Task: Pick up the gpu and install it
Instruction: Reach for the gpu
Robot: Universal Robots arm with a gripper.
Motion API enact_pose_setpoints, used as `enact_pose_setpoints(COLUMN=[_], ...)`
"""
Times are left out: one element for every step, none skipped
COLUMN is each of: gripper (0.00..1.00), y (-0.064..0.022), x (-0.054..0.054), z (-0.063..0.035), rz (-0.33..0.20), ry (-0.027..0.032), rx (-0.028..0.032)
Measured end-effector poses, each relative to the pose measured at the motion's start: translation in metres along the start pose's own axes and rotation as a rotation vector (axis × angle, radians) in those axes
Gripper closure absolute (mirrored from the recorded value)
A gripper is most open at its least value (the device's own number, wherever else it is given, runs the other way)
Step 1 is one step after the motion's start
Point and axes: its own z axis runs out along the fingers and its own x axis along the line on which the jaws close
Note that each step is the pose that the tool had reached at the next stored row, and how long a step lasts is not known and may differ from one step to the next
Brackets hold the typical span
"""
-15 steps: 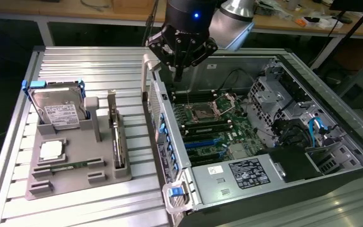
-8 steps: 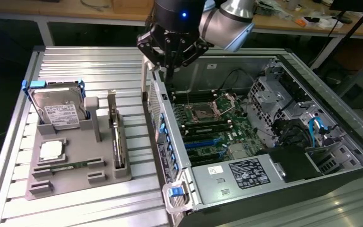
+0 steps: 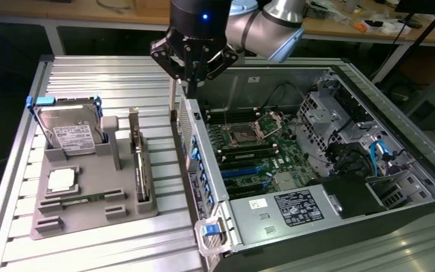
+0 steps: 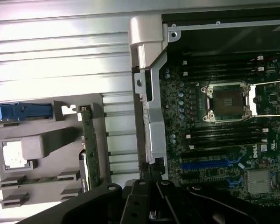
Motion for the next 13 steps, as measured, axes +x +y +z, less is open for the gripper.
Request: enact_pose_setpoints(gripper=[0.89, 0.89, 0.89, 0.89, 0.89, 0.89, 0.89, 0.89, 0.89, 0.89, 0.89, 0.89, 0.89], y=[-0.0002, -0.0004, -0.0005, -0.0007, -0.0009, -0.0010, -0.0012, -0.0014, -0.0016, -0.0018, -0.0020, -0.0022, -0.0023], x=[0.002, 0.005, 0.007, 0.009, 0.011, 0.014, 0.016, 0.019, 0.021, 0.024, 0.027, 0.029, 0.031], z=[-0.0001, -0.0001, -0.0002, -0.0003, -0.0004, -0.0004, -0.0005, -0.0006, -0.0006, -0.0007, -0.0007, -0.0008, -0.0008], rz=[0.000, 0.000, 0.000, 0.000, 0.000, 0.000, 0.000, 0.000, 0.000, 0.000, 0.000, 0.000, 0.000], ry=[0.0001, 0.0000, 0.0000, 0.0001, 0.0001, 0.0001, 0.0000, 0.0001, 0.0000, 0.0000, 0.0000, 0.0000, 0.0000], rx=[0.0000, 0.0000, 0.0000, 0.0001, 0.0001, 0.0001, 0.0000, 0.0000, 0.0000, 0.0000, 0.0000, 0.0000, 0.0000])
